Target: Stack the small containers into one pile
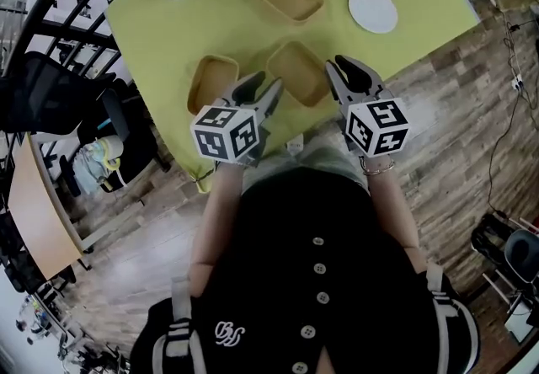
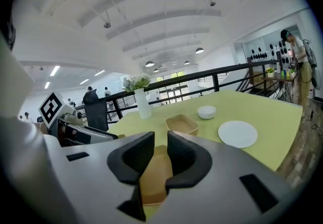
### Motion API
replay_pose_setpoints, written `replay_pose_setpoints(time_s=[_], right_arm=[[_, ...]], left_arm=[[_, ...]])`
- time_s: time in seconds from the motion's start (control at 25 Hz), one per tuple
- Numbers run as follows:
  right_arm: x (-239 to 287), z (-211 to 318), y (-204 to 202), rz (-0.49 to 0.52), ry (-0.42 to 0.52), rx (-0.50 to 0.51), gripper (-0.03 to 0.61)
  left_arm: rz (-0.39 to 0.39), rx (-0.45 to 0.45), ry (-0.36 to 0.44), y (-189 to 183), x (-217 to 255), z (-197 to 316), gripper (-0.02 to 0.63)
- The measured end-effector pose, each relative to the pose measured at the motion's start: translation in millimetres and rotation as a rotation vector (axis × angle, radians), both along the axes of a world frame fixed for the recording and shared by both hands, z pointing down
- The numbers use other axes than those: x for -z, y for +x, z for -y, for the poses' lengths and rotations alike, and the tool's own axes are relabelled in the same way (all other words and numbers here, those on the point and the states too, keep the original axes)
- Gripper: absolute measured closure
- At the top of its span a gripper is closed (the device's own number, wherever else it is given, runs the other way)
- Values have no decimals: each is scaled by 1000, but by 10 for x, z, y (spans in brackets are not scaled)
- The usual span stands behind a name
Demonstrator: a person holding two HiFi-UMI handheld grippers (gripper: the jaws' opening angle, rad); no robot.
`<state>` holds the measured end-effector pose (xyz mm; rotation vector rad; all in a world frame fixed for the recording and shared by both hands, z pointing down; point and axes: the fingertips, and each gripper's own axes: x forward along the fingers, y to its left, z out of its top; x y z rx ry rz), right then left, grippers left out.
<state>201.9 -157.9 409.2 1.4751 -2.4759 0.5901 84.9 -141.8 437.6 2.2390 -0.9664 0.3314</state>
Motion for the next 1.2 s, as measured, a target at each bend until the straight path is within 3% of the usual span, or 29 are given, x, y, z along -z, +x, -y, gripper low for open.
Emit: replay_pose_setpoints(time_s=[0.32,1.2], right_arm=[[-94,-9,42,20,-16,-13,506],[-252,-90,-304,10,-78,-53,511]], left_arm=[[18,-9,-33,35,-102,-47,434],[11,-101,-91,-108,-155,-41,448]])
